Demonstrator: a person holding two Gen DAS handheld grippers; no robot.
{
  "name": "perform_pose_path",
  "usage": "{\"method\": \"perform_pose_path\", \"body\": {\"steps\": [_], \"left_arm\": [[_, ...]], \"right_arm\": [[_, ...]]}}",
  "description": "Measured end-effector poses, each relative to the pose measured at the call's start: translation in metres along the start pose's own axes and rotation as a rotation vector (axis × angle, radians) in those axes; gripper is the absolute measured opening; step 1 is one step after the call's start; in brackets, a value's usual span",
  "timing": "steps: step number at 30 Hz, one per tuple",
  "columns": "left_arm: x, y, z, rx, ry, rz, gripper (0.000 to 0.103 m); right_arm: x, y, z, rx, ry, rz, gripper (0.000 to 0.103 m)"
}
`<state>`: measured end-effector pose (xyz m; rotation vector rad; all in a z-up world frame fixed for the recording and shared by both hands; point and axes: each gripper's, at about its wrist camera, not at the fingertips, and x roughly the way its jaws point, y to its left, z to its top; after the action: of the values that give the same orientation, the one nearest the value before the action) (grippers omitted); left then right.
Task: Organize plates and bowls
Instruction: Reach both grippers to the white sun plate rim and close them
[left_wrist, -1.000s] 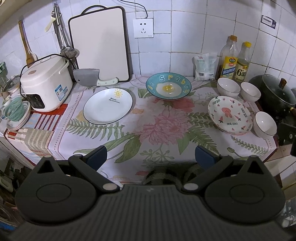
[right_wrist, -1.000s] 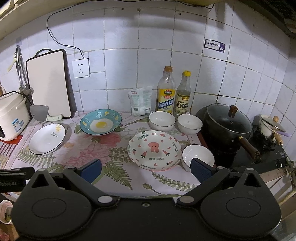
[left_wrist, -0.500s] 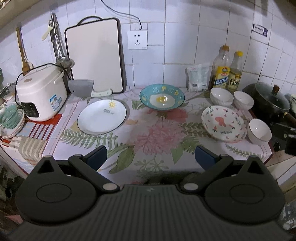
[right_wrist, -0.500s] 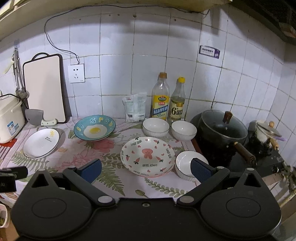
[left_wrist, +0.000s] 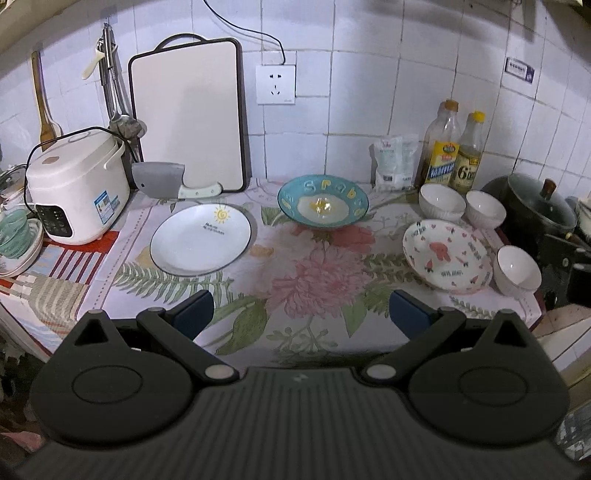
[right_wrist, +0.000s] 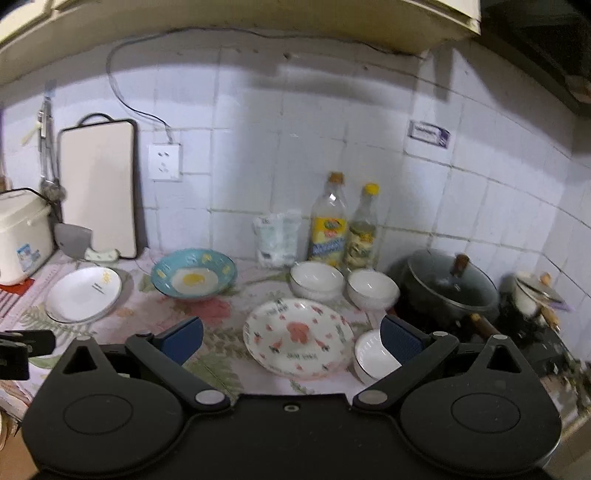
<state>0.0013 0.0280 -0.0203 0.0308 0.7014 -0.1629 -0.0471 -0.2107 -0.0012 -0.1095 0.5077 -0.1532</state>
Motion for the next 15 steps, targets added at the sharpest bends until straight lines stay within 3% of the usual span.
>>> {"method": "perform_pose_path", "body": {"steps": [3,9,15], "left_arm": [[0.002,0.017,0.01,-0.037,-0.026,-0.006,0.103],[0.011,0.06,0.027,-0.142,-0.098,-0.006,0.101],[0.04,0.102,0.034,-0.191,-0.12,0.032,0.1]], "right_arm": [[0.009,0.009,0.004,-0.032,-0.042,0.084,0.103],[0.041,0.026,0.008,0.029,-0.102,0.379,0.103],[0.086,0.07,0.022,0.014,-0.082,0.499,0.103]]}}
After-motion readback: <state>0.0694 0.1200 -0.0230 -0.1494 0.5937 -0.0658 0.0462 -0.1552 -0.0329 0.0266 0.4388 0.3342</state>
